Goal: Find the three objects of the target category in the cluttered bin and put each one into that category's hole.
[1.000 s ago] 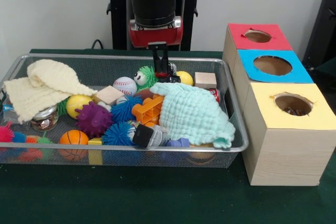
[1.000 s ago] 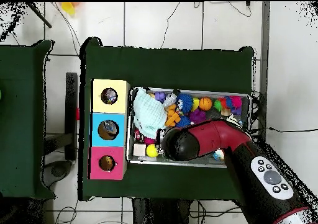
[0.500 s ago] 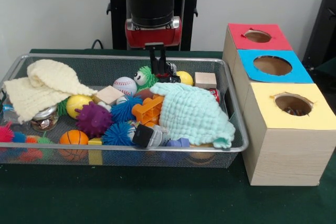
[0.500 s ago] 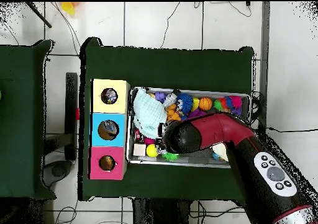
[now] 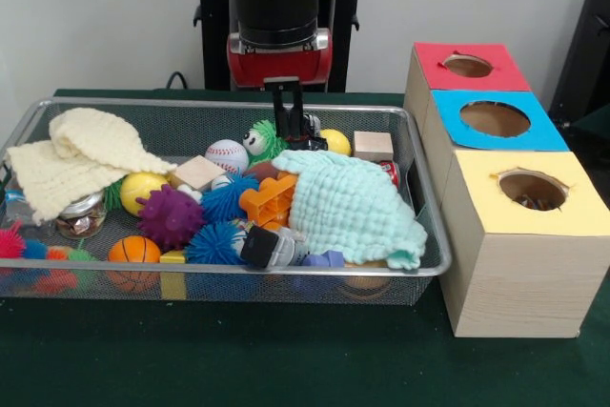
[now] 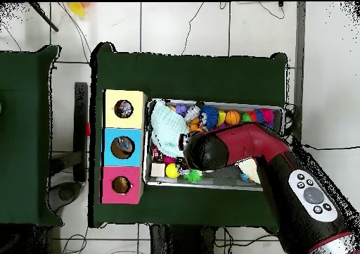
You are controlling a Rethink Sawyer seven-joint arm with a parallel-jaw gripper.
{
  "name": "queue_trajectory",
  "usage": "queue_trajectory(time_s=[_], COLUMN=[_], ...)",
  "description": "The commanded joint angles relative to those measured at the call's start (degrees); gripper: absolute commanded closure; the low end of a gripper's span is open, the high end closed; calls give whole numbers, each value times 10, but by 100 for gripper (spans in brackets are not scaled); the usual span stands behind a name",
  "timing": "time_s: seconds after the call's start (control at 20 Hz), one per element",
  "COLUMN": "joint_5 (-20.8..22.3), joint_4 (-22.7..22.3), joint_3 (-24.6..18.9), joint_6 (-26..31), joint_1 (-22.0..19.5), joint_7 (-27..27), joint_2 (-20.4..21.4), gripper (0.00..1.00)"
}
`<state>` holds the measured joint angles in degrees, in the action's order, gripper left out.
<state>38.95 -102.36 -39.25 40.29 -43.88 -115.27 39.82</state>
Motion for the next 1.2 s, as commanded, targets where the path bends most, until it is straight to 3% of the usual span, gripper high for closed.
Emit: queue_trajectory(time_s=[0.05,0.4,1.2], joint_5=[-9,-45,-61], joint_4=[49,53,43], joint_3=[-33,-50,-24], joint_6=[67,93,85], joint_1=[4,21,70], joint_7=[144,133,73], joint_2=[-7,8,48], gripper=[100,100,100])
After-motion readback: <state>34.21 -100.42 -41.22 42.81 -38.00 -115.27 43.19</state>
